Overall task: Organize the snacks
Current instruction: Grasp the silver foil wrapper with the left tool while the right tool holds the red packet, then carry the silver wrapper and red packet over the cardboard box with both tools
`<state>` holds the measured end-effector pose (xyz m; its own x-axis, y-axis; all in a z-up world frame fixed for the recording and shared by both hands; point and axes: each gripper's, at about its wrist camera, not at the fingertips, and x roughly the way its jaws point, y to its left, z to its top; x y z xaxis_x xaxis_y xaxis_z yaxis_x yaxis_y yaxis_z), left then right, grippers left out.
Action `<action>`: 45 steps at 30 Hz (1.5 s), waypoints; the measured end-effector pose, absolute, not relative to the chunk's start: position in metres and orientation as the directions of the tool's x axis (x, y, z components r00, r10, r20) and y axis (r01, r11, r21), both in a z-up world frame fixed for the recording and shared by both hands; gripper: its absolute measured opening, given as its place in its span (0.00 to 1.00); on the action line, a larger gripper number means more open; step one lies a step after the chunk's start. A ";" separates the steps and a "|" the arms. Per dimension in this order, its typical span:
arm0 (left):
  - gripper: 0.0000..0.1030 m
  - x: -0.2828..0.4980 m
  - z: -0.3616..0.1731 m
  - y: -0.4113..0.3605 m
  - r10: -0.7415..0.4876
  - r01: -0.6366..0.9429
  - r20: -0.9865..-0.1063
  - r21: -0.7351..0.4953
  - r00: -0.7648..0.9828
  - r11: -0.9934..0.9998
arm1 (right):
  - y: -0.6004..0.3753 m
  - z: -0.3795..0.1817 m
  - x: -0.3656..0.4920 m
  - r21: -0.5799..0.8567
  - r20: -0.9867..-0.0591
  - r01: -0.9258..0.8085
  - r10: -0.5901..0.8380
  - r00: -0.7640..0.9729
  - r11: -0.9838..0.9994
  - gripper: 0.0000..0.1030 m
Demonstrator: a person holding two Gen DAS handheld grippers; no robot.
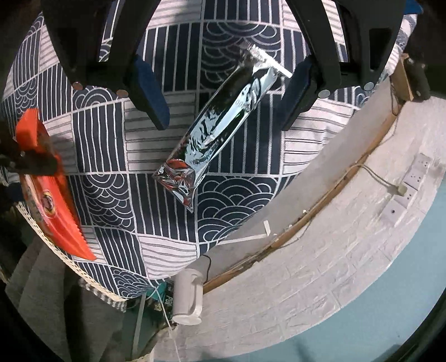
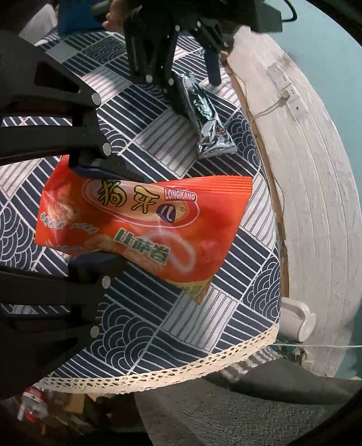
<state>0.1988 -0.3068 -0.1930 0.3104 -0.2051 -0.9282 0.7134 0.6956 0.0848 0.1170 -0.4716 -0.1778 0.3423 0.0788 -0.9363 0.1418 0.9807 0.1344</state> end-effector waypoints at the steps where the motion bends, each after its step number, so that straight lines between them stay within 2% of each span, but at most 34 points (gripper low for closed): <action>1: 0.78 0.199 -0.195 -0.307 -0.208 0.713 -0.929 0.080 0.307 0.696 | -0.472 -0.179 0.117 0.136 -0.937 0.142 0.081 0.341 0.980 0.40; 3: 0.70 0.198 -0.196 -0.308 -0.214 0.712 -0.922 0.088 0.323 0.696 | -0.469 -0.181 0.118 0.137 -0.938 0.140 0.083 0.336 0.981 0.40; 5: 0.53 0.197 -0.199 -0.308 -0.213 0.711 -0.923 0.085 0.320 0.699 | -0.468 -0.182 0.118 0.137 -0.939 0.134 0.086 0.333 0.981 0.40; 10: 0.39 0.191 -0.205 -0.304 -0.217 0.710 -0.930 0.064 0.298 0.701 | -0.465 -0.184 0.116 0.140 -0.941 0.130 0.090 0.327 0.982 0.40; 13: 0.35 0.186 -0.203 -0.299 -0.223 0.701 -0.930 0.049 0.292 0.712 | -0.463 -0.183 0.115 0.135 -0.941 0.126 0.087 0.328 0.983 0.40; 19: 0.35 0.175 -0.191 -0.272 -0.277 0.629 -0.915 -0.034 0.293 0.777 | -0.455 -0.176 0.111 0.121 -0.938 0.106 0.078 0.336 0.987 0.40; 27: 0.35 0.151 -0.176 -0.238 -0.281 0.562 -0.909 -0.064 0.308 0.824 | -0.433 -0.155 0.103 0.107 -0.929 0.060 0.079 0.362 0.992 0.40; 45: 0.35 0.089 -0.095 -0.168 -0.256 0.489 -0.869 -0.019 0.423 0.872 | -0.359 -0.089 0.083 0.106 -0.886 -0.081 0.131 0.445 0.991 0.40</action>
<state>0.0891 -0.1682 -0.0946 0.4227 -0.2555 -0.8695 0.4890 0.8721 -0.0186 0.0830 -0.3595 -0.0895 0.4446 0.1308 -0.8861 -0.0808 0.9911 0.1058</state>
